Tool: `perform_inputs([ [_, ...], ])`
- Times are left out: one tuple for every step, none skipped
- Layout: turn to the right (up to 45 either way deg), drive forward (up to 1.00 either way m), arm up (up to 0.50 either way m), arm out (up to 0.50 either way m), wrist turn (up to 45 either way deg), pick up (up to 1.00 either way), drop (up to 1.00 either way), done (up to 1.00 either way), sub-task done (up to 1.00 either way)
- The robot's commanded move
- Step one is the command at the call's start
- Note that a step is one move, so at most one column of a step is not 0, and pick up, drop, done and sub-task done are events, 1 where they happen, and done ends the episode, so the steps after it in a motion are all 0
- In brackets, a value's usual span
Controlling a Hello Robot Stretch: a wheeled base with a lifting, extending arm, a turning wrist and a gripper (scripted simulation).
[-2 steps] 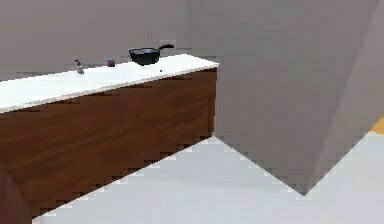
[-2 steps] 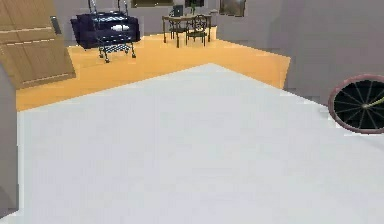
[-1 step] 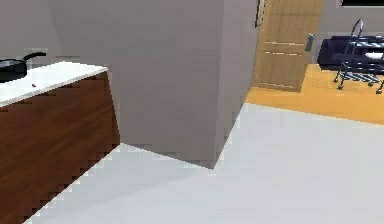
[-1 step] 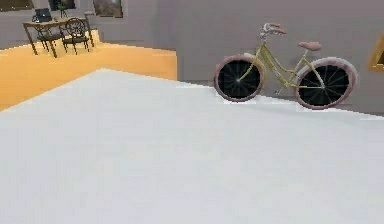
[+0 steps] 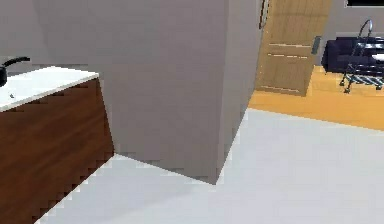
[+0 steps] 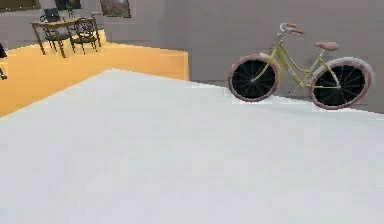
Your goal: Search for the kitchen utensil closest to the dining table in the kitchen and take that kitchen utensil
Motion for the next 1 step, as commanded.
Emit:
perform_inputs([
  [45.0,0.0,0.0,0.0,0.0,0.0,0.0,0.0,0.0],
])
